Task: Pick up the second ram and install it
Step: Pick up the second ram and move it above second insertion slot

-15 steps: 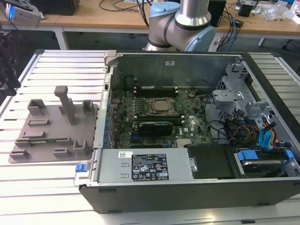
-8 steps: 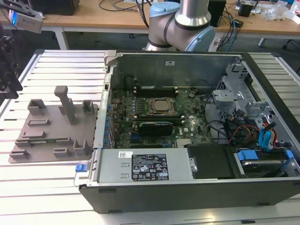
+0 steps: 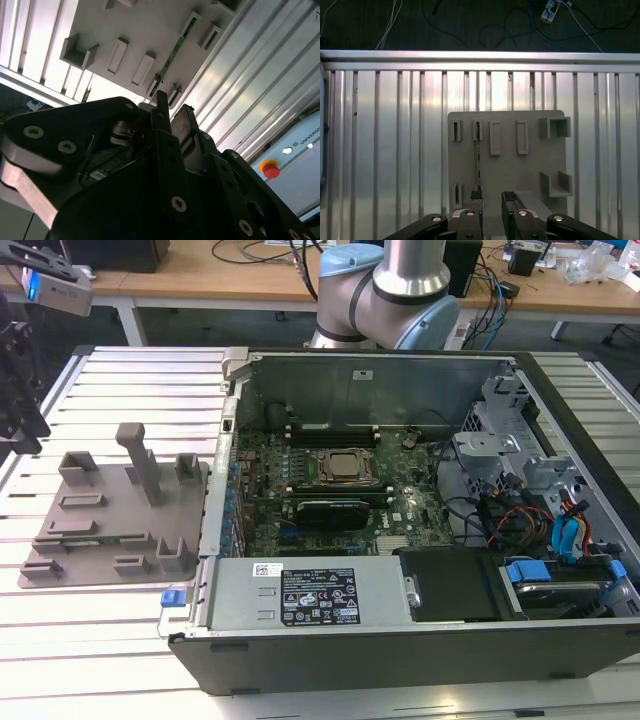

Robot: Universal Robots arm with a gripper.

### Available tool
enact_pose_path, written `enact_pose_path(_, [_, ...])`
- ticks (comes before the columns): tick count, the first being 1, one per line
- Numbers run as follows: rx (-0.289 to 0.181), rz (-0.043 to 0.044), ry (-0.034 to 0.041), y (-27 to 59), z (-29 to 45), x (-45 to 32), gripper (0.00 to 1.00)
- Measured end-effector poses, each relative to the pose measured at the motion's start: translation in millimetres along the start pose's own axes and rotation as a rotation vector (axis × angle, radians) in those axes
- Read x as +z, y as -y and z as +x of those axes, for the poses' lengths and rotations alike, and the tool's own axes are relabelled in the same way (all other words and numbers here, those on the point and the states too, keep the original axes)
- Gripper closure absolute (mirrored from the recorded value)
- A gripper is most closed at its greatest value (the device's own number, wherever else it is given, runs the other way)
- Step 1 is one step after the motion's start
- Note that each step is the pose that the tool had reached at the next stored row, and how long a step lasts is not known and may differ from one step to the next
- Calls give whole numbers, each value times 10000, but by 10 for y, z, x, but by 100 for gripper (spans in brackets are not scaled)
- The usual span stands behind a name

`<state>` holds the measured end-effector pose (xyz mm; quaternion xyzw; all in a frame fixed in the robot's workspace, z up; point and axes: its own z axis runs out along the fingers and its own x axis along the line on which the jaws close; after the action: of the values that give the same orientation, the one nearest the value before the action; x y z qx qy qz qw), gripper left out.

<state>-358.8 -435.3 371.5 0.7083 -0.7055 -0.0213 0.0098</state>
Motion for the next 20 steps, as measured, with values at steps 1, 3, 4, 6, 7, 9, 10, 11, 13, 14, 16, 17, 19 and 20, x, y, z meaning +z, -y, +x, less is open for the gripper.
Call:
enact_pose_path(1, [0,0,1,0,0,11,70])
enact_pose_path(3, [0,-1,0,2,1,46,70])
enact_pose_path(4, [0,-1,0,3,1,64,70])
enact_pose_path(6, [0,0,0,4,1,87,70])
enact_pose_path(7, [0,0,0,4,2,99,70])
enact_pose_path(9, [-1,-1,0,5,2,110,70])
enact_pose_path(10, [0,-1,0,5,2,118,70])
enact_pose_path(11, [0,0,0,6,2,124,70])
enact_pose_path(13, [0,-1,0,6,2,134,70])
enact_pose_path(14, [0,0,0,6,2,144,70])
enact_pose_path(16, [0,0,0,8,3,176,70])
enact_pose_path(17, [0,0,0,8,3,187,70])
enact_pose_path(19, [0,-1,0,10,4,215,70])
enact_pose_path(20, [0,-1,0,10,4,230,70])
